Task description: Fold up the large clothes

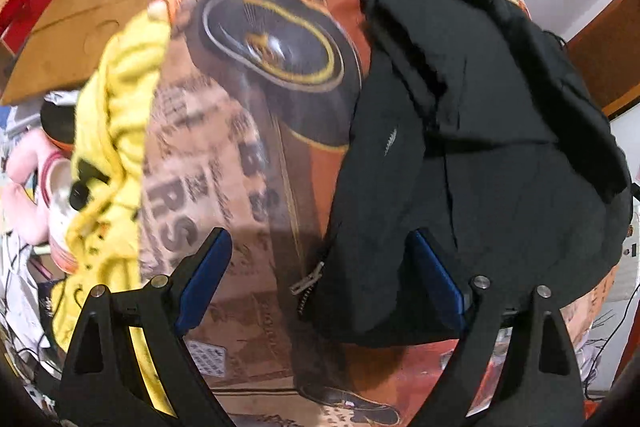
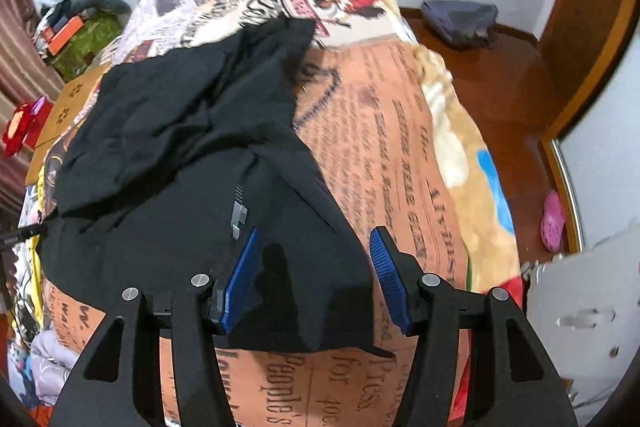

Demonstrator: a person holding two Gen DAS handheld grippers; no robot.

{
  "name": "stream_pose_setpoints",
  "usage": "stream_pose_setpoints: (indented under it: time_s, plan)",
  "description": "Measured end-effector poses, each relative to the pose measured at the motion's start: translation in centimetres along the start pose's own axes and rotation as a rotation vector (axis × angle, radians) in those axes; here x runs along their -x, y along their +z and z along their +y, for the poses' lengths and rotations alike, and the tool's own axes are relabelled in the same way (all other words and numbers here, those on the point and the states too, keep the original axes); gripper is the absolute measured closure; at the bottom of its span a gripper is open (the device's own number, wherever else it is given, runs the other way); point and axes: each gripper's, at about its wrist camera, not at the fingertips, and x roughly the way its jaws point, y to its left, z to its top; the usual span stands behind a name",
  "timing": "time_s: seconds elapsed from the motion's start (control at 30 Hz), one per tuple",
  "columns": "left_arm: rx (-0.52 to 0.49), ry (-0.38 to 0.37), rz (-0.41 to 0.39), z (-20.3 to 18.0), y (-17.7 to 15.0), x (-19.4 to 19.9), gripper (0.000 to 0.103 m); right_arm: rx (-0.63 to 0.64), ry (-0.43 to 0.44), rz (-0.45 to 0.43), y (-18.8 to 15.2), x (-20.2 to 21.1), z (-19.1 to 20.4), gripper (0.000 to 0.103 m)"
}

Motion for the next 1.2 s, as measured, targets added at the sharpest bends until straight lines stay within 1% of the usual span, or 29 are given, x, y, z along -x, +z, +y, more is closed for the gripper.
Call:
stream_pose_setpoints:
  time_s: [0.1, 0.17, 0.23, 0.27, 0.37, 0.4, 0.43, 0.47, 0.5, 0.53, 0.57, 0.6, 0.63, 0.67, 0.7, 0.77, 0.83, 0.9, 0.97, 1.03, 1.1, 1.13, 1.2]
  plan:
    - [0.009, -0.043, 0.024, -0.7, -0.5, -1.1, 0.012, -0.025, 0.001, 0.025, -0.7, -0.7, -0.7, 0.05]
    - [0.001, -0.03, 0.032, -1.3, -0.7, -1.5, 0.012, -0.055, 0.031, 0.028, -1.2, -1.1, -1.3, 0.05]
    - [-0.013, -0.006, 0.025, -2.0, -1.1, -1.7, 0.012, -0.099, 0.066, 0.015, -1.6, -1.2, -2.1, 0.044]
    - [-0.01, -0.008, 0.023, -2.1, -1.3, -1.7, 0.012, -0.11, 0.073, 0.013, -1.7, -1.3, -2.3, 0.043]
    - [0.008, -0.03, 0.036, -2.4, -2.0, -1.7, 0.013, -0.178, 0.135, 0.009, -2.1, -1.5, -3.3, 0.04]
    - [0.014, -0.042, 0.036, -2.5, -2.4, -1.5, 0.018, -0.192, 0.153, 0.004, -2.3, -1.5, -3.3, 0.041]
    - [0.013, -0.056, 0.029, -2.8, -2.7, -1.3, 0.021, -0.19, 0.164, 0.001, -2.5, -1.5, -3.3, 0.044]
    - [0.008, -0.065, 0.02, -3.0, -3.1, -1.0, 0.028, -0.18, 0.168, -0.002, -2.5, -1.4, -3.0, 0.047]
    - [-0.001, -0.066, 0.007, -3.4, -3.5, -0.6, 0.036, -0.166, 0.177, -0.005, -2.5, -1.2, -2.7, 0.064]
    - [-0.012, -0.065, -0.004, -3.7, -3.8, -0.2, 0.042, -0.155, 0.202, -0.006, -2.4, -1.0, -2.3, 0.071]
    - [-0.029, -0.07, -0.011, -4.2, -4.0, 0.1, 0.058, -0.157, 0.202, -0.006, -2.3, -0.9, -2.0, 0.073]
    - [-0.039, -0.07, -0.012, -4.3, -4.7, 0.7, 0.068, -0.154, 0.188, -0.018, -2.2, -0.7, -1.7, 0.082]
    - [-0.052, -0.073, -0.015, -4.8, -4.7, 1.1, 0.073, -0.136, 0.173, -0.033, -2.1, -0.3, -1.3, 0.089]
    - [-0.06, -0.076, -0.024, -5.2, -4.6, 1.5, 0.076, -0.122, 0.162, -0.04, -2.0, -0.2, -1.0, 0.089]
    - [-0.069, -0.068, -0.038, -5.8, -4.4, 1.9, 0.077, -0.111, 0.167, -0.049, -1.9, 0.2, -0.8, 0.092]
    - [-0.088, -0.068, -0.084, -6.9, -3.8, 3.4, 0.079, -0.084, 0.199, -0.071, -1.3, 1.2, -0.3, 0.094]
    - [-0.089, -0.098, -0.135, -7.6, -2.6, 5.2, 0.08, -0.049, 0.192, -0.108, -0.6, 2.4, 0.3, 0.094]
    - [-0.091, -0.134, -0.213, -8.1, -1.2, 7.7, 0.08, -0.04, 0.211, -0.144, 0.2, 3.6, 0.7, 0.095]
    - [-0.094, -0.187, -0.291, -8.9, 0.3, 10.2, 0.081, -0.025, 0.23, -0.183, 1.6, 4.7, 1.2, 0.096]
    - [-0.101, -0.212, -0.337, -9.5, 1.9, 11.9, 0.081, 0.013, 0.238, -0.206, 3.0, 5.3, 1.9, 0.096]
    - [-0.113, -0.233, -0.376, -10.4, 3.6, 13.3, 0.081, 0.076, 0.202, -0.235, 4.6, 5.9, 3.2, 0.096]
    - [-0.118, -0.24, -0.393, -10.9, 5.3, 13.4, 0.081, 0.101, 0.199, -0.249, 5.5, 6.2, 3.8, 0.097]
    - [-0.115, -0.264, -0.42, -11.3, 7.5, 14.4, 0.081, 0.117, 0.2, -0.271, 7.0, 6.2, 4.4, 0.097]
